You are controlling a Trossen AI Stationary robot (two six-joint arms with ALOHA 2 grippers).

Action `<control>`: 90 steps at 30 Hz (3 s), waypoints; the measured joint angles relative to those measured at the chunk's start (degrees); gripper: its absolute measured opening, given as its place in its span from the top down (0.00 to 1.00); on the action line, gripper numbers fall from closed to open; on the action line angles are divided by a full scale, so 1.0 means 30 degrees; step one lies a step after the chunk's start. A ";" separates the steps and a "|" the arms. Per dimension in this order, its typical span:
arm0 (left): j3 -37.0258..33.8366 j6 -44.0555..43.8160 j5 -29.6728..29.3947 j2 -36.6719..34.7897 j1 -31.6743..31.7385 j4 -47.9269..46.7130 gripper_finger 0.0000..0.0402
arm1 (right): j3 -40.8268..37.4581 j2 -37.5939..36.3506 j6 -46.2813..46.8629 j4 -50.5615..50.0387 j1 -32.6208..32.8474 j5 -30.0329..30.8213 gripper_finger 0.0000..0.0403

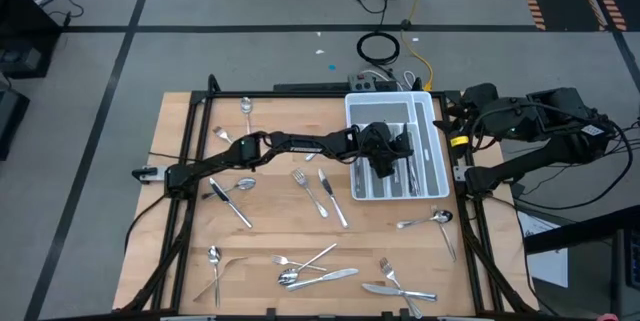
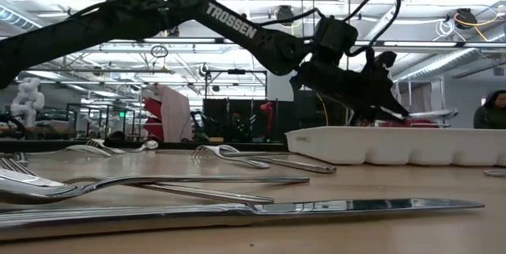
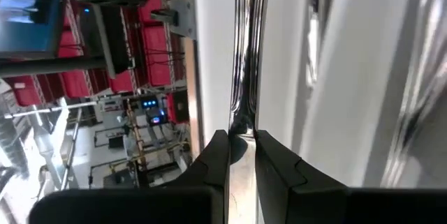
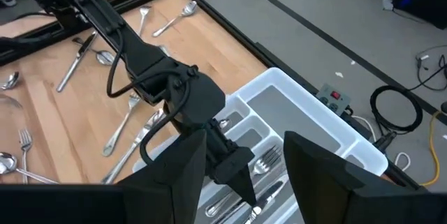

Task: Sort silverware
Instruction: Put the silver knife into the white silverware tray, then put the silver fork into the white silverware tray

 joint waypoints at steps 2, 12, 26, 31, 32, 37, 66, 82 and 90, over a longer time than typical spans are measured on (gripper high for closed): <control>0.0006 -0.0076 0.0526 0.0040 0.0015 0.0034 0.89 | 0.0000 -0.0007 -0.0043 0.0133 -0.0003 -0.0005 0.54; 0.0044 -0.0448 0.1008 0.0730 -0.0117 -0.0380 0.89 | 0.0000 0.0021 0.0057 0.0132 0.0005 -0.0066 0.54; 0.0036 -0.1557 0.1083 0.0753 0.0000 -0.0188 0.75 | 0.0000 0.0164 0.0103 0.0146 0.0005 -0.0150 0.54; 0.0022 -0.1604 0.0809 0.0803 0.0000 0.0275 0.74 | 0.0000 0.0168 0.0110 0.0146 0.0005 -0.0143 0.54; 0.0022 -0.1618 0.0588 0.0812 -0.0003 0.0358 0.74 | 0.0000 0.0168 0.0110 0.0146 0.0005 -0.0143 0.54; 0.0292 -0.1666 -0.2016 0.0751 -0.0044 0.0743 0.74 | 0.0000 0.0168 0.0357 0.0103 0.0005 -0.0150 0.54; 0.0227 -3.4035 -1.2542 -1.5985 0.8616 -3.0470 0.73 | 0.0000 0.1165 0.1895 0.0146 -0.0003 -0.0471 0.54; -1.8813 -3.6185 -0.4629 -2.7880 0.6738 -2.6411 0.75 | 0.0000 0.2754 0.0460 -0.0327 0.0005 -0.0485 0.54; -2.4050 -3.5448 -0.4269 -3.0883 0.0614 -2.5182 0.75 | 0.0000 0.2892 0.0387 -0.0126 0.0005 -0.0479 0.54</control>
